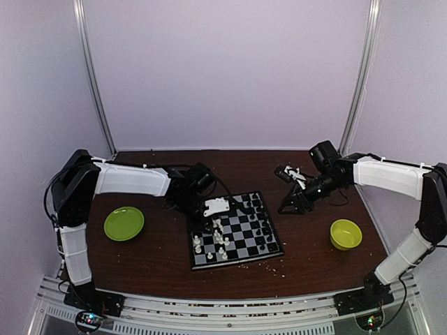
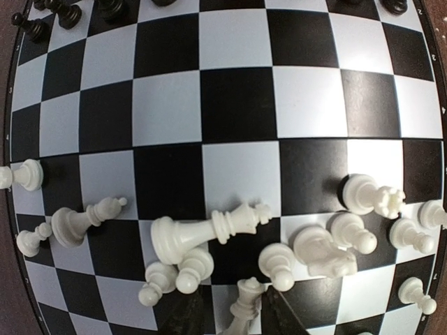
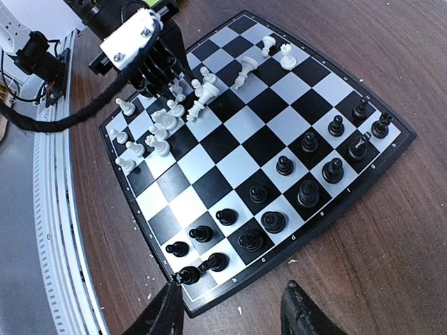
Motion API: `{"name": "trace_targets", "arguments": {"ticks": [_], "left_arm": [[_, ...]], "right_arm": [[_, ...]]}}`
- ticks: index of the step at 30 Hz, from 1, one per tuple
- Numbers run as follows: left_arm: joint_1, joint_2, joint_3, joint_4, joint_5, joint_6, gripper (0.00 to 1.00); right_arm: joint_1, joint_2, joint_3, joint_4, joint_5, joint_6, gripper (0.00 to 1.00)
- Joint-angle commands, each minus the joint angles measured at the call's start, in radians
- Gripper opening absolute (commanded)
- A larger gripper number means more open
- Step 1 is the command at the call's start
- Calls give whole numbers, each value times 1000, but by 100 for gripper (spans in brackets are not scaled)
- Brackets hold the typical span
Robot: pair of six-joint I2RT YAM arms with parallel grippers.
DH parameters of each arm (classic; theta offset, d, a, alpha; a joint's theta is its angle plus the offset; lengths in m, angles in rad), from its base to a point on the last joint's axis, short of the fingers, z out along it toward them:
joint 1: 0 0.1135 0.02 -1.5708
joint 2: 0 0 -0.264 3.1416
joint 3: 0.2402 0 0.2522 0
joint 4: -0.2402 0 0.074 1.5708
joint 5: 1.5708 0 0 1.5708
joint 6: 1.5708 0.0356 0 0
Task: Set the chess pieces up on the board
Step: Pick up the king from the chessboard.
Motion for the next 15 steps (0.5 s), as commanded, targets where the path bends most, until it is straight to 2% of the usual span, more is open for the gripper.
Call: {"name": "trace_targets", "arguments": {"ticks": [1,15], "left_arm": [[8,2,-5,19,-20,18,30],[7,-38,-49,-22,-40,11,35]], "right_arm": [[-9,14,28,-21,-22,-21,47],[-9,15,32,-29,-27,-21,48]]}}
